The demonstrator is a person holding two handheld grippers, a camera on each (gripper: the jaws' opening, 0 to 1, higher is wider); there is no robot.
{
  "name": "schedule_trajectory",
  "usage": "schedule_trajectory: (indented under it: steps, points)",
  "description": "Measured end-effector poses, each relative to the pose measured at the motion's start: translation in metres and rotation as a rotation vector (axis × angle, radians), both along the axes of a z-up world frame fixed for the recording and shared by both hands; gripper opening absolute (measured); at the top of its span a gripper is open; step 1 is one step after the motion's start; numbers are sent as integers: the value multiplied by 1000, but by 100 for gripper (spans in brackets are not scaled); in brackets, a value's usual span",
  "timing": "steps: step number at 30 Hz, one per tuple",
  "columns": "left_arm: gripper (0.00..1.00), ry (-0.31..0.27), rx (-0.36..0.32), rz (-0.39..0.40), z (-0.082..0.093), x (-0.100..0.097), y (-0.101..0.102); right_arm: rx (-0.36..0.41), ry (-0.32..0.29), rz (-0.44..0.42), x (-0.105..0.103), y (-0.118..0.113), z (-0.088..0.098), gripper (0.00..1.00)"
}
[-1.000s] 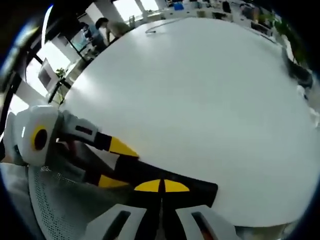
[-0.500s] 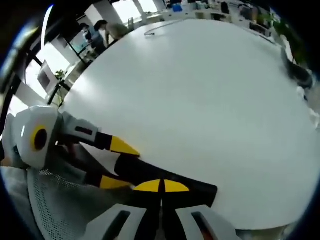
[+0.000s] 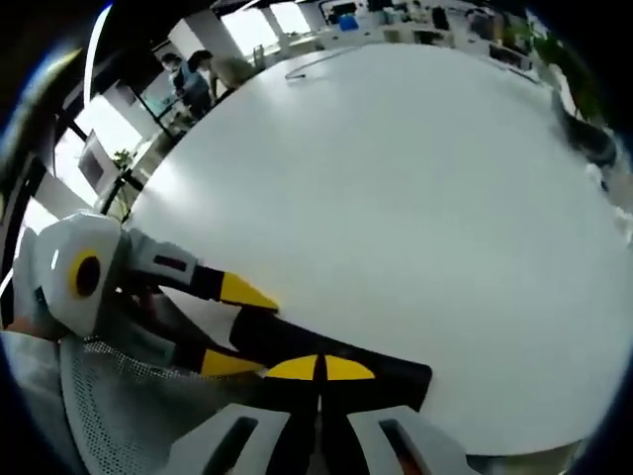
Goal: Press the specified remote control buttons in sequence, fully releasing each button before pressing the next.
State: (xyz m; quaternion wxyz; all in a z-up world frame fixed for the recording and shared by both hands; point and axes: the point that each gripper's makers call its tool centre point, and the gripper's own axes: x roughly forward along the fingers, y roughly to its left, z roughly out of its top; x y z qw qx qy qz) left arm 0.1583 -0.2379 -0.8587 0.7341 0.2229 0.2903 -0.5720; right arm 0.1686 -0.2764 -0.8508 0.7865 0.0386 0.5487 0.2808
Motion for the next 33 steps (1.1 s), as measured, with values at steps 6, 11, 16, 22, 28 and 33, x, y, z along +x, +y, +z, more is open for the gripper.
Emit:
schedule_trajectory:
  steps: [6,11,16,22,28,33]
  points:
    - [26,0,-2,-2,0,0,0,4,18,-10,-1,1,1,0]
    - [26,1,-3,-2,0,-1,-1,26,58,-46,-2,-1,0,0]
    - [26,1,-2,-2,0,-1,-1,4,75,-39,-6,-2,0,0]
    - [26,1,-4,0,0,-1,-1,-2,90,-40,-9,-3,0,0]
    - [26,1,-4,-1,0,-1,-1,-12,136,-39,-15,-2,-2,0]
    - [26,1,-5,-1,0,-1,-1,-6,133,-28,-15,-1,-1,0]
